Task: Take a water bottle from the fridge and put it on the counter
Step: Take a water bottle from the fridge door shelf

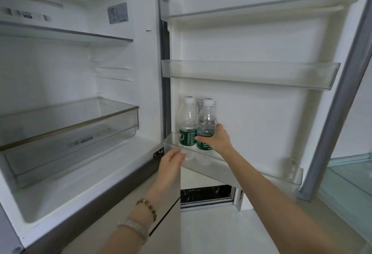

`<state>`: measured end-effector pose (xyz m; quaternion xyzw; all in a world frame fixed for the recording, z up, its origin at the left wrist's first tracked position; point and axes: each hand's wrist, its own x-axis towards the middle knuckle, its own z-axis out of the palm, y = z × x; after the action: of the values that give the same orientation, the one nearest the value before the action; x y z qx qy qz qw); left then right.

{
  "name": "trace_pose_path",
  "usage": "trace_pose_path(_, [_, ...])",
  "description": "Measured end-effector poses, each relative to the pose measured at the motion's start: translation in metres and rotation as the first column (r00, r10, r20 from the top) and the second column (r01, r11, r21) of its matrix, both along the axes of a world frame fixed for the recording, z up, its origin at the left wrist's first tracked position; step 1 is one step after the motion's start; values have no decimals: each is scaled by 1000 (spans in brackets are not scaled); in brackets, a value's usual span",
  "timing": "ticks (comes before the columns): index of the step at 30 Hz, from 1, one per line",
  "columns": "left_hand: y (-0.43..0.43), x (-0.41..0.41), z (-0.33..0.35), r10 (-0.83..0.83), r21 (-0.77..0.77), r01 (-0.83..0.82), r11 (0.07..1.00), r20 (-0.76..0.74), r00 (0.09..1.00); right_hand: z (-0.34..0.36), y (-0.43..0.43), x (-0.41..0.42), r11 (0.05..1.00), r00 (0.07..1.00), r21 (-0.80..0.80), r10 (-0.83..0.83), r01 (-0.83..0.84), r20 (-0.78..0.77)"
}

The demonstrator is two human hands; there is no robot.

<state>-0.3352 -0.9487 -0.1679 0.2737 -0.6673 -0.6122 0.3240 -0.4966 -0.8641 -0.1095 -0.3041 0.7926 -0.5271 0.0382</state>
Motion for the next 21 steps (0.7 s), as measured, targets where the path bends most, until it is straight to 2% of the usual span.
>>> trace_pose_path(6, [-1, 3, 3, -29, 17, 29, 999, -35, 999, -6, -5, 1, 999, 999, 28, -38, 38, -8])
trace_pose_path(10, [1, 5, 4, -17, 42, 19, 999, -68, 998, 0, 7, 5, 998, 994, -5, -56, 55, -91])
trace_pose_path(16, [13, 7, 11, 19, -6, -20, 1000, -176, 984, 38, 42, 28, 996, 967, -87, 13, -37, -256])
trace_pose_path(21, [31, 14, 30, -50, -29, 44, 999, -250, 967, 73, 78, 57, 973, 966, -155, 134, -170, -222])
